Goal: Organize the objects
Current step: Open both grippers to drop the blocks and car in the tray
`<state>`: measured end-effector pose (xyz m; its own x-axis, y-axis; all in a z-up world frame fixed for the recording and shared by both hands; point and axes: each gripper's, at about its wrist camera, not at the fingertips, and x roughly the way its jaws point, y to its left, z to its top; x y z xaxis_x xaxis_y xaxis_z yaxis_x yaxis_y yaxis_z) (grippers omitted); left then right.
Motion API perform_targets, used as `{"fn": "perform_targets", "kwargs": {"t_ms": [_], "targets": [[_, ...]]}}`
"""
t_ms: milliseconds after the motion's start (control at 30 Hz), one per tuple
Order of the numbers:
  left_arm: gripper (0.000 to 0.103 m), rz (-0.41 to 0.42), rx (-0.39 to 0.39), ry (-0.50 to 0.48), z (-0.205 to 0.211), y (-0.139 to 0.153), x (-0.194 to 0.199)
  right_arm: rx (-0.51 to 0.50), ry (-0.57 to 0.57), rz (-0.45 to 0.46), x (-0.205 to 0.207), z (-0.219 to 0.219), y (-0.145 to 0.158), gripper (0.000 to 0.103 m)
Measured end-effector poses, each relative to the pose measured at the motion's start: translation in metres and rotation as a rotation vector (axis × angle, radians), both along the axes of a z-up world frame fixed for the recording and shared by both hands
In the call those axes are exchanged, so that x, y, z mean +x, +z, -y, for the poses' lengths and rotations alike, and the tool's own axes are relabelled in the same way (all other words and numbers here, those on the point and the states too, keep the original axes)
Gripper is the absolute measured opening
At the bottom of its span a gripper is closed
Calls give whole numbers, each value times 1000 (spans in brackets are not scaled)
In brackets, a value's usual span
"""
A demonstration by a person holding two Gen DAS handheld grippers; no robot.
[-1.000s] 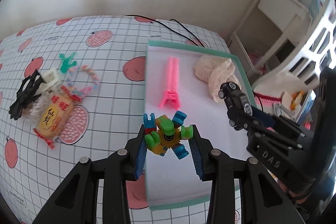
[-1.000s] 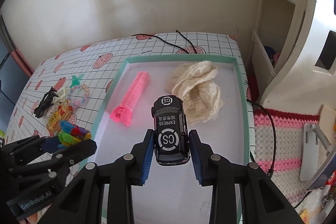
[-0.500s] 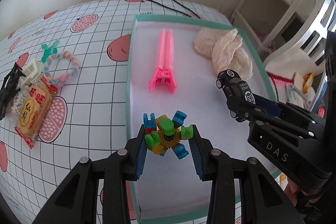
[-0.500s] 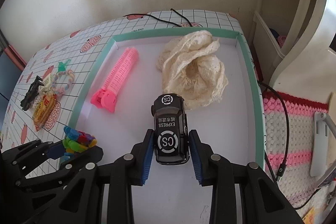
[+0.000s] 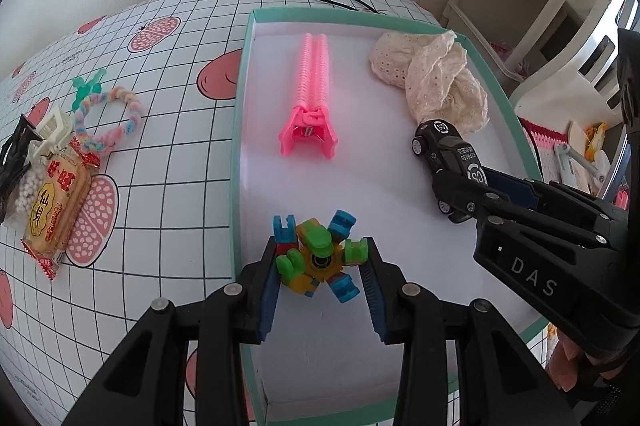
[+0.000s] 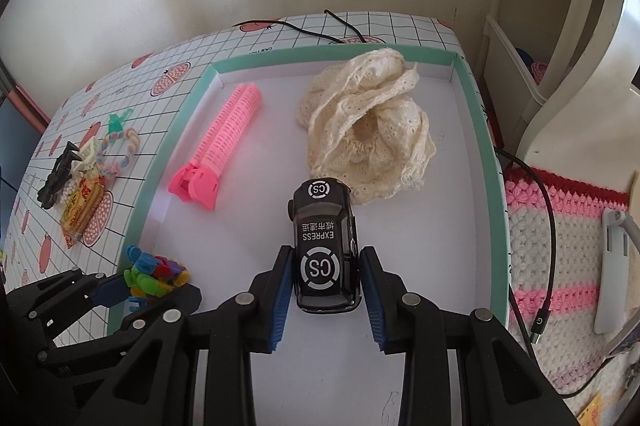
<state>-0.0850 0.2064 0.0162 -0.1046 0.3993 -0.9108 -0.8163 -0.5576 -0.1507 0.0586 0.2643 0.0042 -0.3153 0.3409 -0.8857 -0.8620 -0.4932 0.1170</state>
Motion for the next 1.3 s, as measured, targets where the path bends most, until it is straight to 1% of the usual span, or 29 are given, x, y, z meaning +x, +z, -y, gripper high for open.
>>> {"fn": "perform_targets", "kwargs": {"t_ms": [100,167,233,300,400,500,600,767,867,900,933,967,1000,1033,1067,1100,1133,1167,1200,1233,1300], "targets": [[40,13,-5,1,-1,1,-1,2,2,5,-1,0,0,36],[40,26,-6,3,-1,2,-3,0,3,6,-1,0,1,38],[40,23,-4,0,-1,5,-3,0,6,-4,0,1,3,45],[41,11,-4,-5,-2,9,-2,10,9,-15,0,3,8,48],[48,0,4,-8,-1,18,-4,37,10,-31,2,6,20,48],[48,-19,17,2,4,29,-6,68,8,-50,5,9,33,48],[48,-15,46,28,10,39,-18,94,3,-60,6,13,43,48],[48,-49,97,76,16,61,-29,92,5,-51,4,14,43,47],[48,-56,109,103,19,64,-40,88,5,-45,3,12,41,47],[49,-60,109,111,20,65,-42,89,5,-44,2,12,40,51],[49,-66,106,119,21,65,-43,93,4,-43,2,12,40,60],[49,-72,104,124,21,65,-45,99,2,-45,3,12,40,64],[49,-79,99,131,21,64,-47,104,1,-45,4,13,40,70],[53,-85,97,137,22,64,-47,108,-1,-45,4,13,40,74],[59,-92,93,146,23,63,-49,109,-2,-43,4,13,39,76],[76,-101,92,159,24,63,-51,109,-2,-44,4,13,38,79],[83,-110,97,170,25,64,-52,110,-3,-46,4,13,38,82],[83,-119,100,176,26,63,-54,110,-3,-47,4,13,38,84],[84,-128,99,181,27,64,-55,112,-5,-49,4,13,38,90],[90,-134,101,185,29,65,-55,116,-8,-51,4,13,38,97],[94,-147,110,193,31,65,-57,123,-8,-55,4,13,38,101]]}}
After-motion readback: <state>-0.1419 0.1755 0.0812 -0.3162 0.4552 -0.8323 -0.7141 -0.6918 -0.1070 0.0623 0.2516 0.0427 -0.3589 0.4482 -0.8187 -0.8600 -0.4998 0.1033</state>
